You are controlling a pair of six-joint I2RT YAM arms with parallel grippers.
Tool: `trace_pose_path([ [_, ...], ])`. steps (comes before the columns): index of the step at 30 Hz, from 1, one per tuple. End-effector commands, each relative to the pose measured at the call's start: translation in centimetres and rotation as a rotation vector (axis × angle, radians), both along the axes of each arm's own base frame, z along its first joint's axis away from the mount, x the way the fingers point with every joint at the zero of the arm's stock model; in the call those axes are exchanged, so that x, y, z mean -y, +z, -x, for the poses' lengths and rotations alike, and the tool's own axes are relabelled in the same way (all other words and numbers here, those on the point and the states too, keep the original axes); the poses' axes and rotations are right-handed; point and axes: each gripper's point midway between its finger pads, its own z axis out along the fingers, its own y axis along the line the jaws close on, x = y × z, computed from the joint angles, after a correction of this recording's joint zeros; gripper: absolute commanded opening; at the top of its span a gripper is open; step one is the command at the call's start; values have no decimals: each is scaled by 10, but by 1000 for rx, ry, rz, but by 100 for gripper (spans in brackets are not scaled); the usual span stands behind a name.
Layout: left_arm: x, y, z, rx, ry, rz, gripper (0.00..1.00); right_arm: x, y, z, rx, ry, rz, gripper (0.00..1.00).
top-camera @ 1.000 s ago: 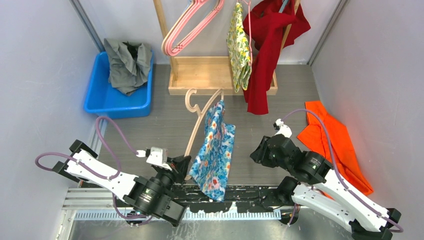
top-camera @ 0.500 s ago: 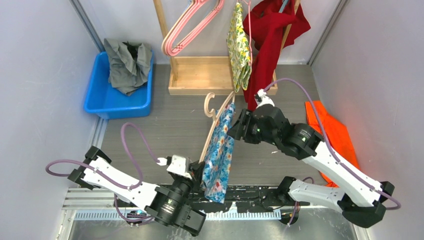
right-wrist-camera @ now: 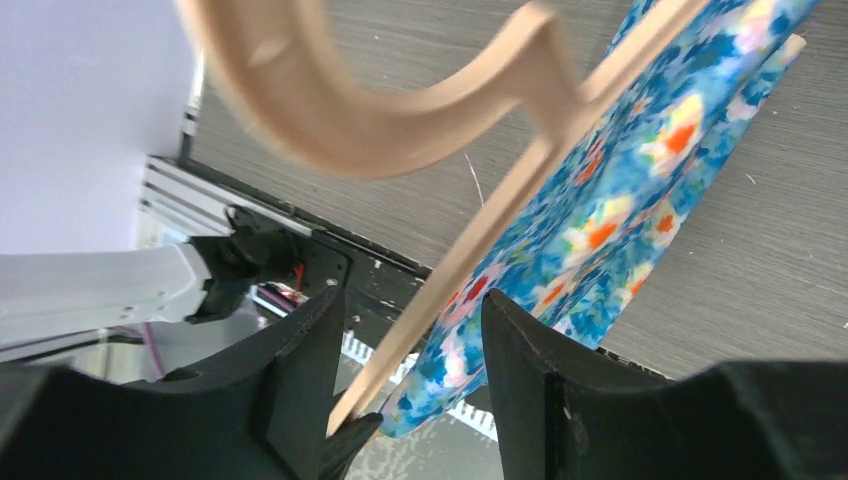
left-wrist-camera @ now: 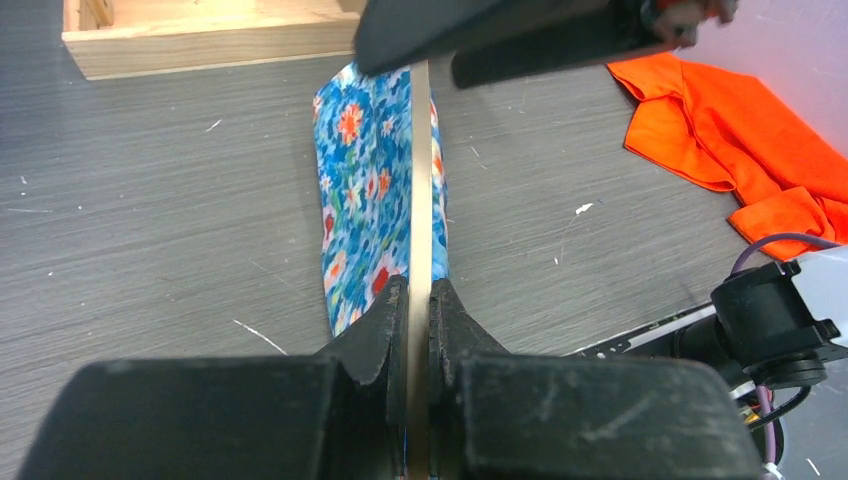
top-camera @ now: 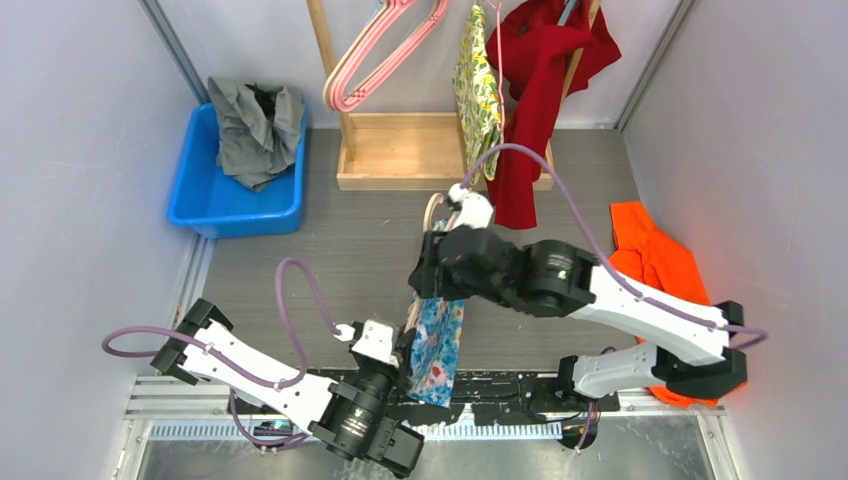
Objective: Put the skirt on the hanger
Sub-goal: Hang the skirt on the hanger.
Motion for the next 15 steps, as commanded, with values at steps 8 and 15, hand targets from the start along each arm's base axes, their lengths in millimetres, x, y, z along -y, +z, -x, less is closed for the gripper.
trace_pose_path([
  [8, 2, 51, -8, 273, -58, -41, 0, -11, -5, 14, 117, -118, 156, 58],
  [15, 5, 48, -7, 274, -59, -45, 0, -19, -14, 21, 120, -124, 176, 36],
])
